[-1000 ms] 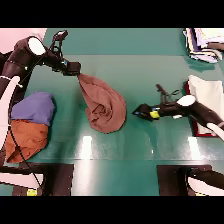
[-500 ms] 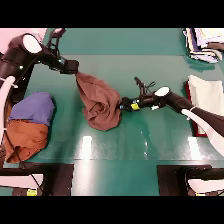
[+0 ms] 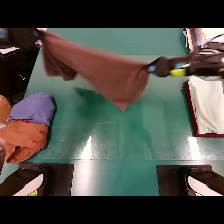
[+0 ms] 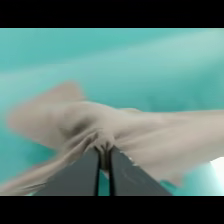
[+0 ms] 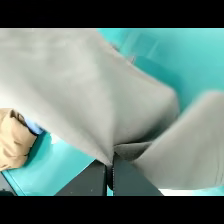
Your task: Fold the shirts.
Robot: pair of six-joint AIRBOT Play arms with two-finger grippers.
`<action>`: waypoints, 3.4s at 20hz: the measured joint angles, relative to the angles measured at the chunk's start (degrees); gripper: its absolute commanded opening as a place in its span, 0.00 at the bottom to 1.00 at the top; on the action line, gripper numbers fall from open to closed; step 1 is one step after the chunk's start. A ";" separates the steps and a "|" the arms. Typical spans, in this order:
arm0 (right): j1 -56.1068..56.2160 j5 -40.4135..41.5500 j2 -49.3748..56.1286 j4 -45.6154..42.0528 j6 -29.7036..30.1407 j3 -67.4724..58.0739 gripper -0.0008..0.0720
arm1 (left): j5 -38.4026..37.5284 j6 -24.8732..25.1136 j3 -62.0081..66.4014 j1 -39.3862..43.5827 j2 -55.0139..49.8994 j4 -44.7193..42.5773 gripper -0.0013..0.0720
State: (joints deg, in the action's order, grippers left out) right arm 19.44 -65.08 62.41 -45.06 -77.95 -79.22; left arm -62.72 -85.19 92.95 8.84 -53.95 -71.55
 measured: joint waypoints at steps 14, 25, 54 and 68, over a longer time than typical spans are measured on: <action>-1.51 -17.40 8.00 -19.28 -13.55 -8.52 0.03 | -8.90 0.76 -16.22 5.53 -5.31 5.11 0.06; -2.10 -14.23 9.31 -19.50 -11.63 8.41 0.03 | -6.38 1.62 -35.04 15.52 -11.78 3.48 0.77; -2.27 -12.87 7.54 -18.99 -11.54 9.77 0.03 | 5.99 10.32 -38.69 -7.13 -25.83 12.31 0.06; -2.36 -19.23 0.37 -25.42 -10.54 -23.37 0.03 | 3.30 7.76 -2.36 -7.23 4.50 5.18 0.06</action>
State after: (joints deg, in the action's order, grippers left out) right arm 17.08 -84.31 62.78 -70.48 -88.49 -102.59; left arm -59.42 -77.43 90.59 1.61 -49.45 -66.37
